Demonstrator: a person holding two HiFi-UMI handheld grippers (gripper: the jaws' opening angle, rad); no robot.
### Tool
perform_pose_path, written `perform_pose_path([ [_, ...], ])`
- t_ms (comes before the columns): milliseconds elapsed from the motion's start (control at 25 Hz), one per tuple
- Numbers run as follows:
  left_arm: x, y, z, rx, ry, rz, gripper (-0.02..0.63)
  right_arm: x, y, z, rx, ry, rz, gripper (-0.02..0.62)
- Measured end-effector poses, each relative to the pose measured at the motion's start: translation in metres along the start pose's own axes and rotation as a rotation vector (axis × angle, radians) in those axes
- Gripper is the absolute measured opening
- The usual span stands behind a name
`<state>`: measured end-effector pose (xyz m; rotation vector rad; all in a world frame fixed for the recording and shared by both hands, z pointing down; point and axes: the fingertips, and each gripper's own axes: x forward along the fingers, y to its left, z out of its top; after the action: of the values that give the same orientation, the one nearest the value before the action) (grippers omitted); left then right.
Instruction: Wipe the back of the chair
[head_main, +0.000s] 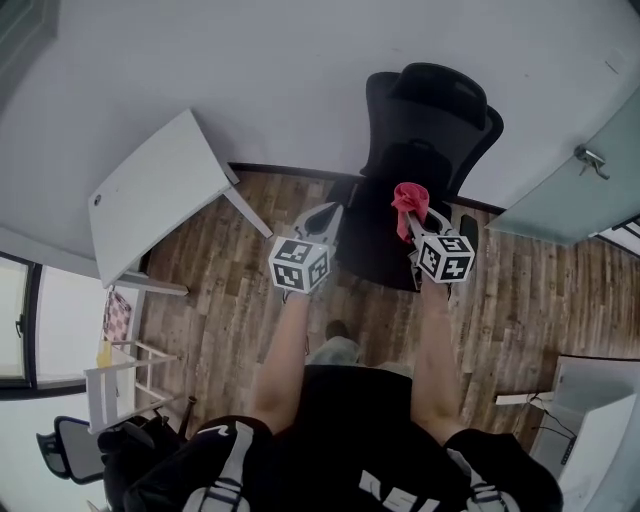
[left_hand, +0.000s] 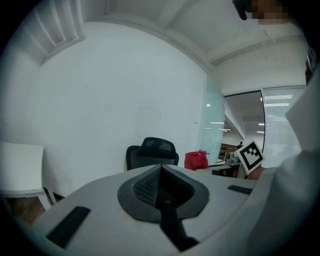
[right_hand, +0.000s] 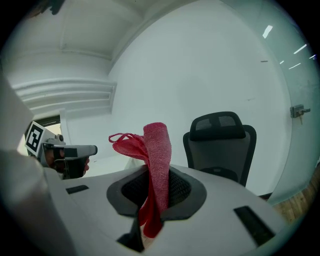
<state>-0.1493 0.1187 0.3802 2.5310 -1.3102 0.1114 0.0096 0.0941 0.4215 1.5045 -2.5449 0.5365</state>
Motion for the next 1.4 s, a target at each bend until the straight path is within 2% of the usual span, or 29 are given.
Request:
perform_pose_path([
  [120,0.004,0.024,0.002,-0.021,0.000,0.021,0.023,0.018,0.005,0.001,-0.003,0.012,0.004,0.071],
  [320,0.017,0.037,0.002,-0.036,0.017,0.025,0.023,0.029,-0.008,-0.001,0.018,0.041,-0.029,0.071],
  [640,0.061,0.045,0.014,-0.039,0.021,0.032,0.023,0.054,-0.057,0.024,0.071,0.014,-0.080,0.071],
  [1160,0.195,0.059,0.064,-0.019,-0.008,0.074,0.023,0.141,-0.154,0.097,0.024,-0.009,0.005,0.071],
  [1400,0.243,0.054,0.073,0.003,0.009,0.100,0.023,0.160,-0.198,0.111,0.032,-0.011,0.036,0.071],
])
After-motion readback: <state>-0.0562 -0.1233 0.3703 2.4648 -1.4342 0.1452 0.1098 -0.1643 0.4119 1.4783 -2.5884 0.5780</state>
